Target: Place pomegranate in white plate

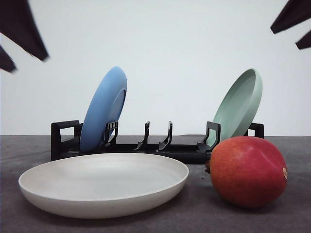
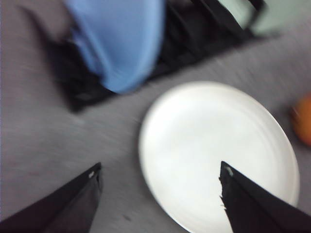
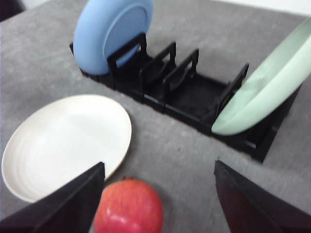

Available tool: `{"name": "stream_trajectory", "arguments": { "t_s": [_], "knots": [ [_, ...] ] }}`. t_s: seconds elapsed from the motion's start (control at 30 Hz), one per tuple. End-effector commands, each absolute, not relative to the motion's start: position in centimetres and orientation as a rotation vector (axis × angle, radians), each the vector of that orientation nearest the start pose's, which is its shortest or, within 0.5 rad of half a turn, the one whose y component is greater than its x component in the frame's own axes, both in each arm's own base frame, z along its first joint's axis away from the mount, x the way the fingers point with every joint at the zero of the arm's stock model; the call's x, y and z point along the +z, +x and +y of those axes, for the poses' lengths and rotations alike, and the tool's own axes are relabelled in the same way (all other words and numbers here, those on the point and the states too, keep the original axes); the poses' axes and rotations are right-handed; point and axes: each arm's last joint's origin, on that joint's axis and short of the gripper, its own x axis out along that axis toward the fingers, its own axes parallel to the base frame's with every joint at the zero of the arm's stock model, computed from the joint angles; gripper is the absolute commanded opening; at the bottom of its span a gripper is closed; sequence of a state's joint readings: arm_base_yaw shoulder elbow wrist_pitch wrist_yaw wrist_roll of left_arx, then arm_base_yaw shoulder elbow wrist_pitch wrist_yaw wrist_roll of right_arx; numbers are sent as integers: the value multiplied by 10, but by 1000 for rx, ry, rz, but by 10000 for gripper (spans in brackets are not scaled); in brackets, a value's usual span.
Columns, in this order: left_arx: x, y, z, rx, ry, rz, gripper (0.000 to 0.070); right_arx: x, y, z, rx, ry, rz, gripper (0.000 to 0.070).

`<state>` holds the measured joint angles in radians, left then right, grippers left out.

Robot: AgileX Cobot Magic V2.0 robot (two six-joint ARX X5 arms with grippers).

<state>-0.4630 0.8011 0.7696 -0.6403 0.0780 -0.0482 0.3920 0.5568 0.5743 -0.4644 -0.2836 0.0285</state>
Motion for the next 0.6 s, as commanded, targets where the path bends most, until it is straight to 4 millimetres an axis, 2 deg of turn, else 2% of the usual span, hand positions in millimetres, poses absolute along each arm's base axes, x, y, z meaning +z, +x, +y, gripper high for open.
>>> {"name": "stream_trajectory", "arguments": {
  "t_s": [0.0,0.13,0.27,0.47,0.57],
  "knots": [
    [292,140,-66,-475,67,627,464,271,113,56,653,29,472,457],
    [289,132,-46,-389,20,561,464,266,110,56,649,65,541,458],
    [283,123,-34,-352,-14,536,464,264,108,60,665,81,625,463],
    [280,118,-28,-310,-41,523,464,260,115,77,664,136,800,464],
    [280,118,-28,-309,-43,525,464,258,122,90,640,98,864,468]
  ]
}}
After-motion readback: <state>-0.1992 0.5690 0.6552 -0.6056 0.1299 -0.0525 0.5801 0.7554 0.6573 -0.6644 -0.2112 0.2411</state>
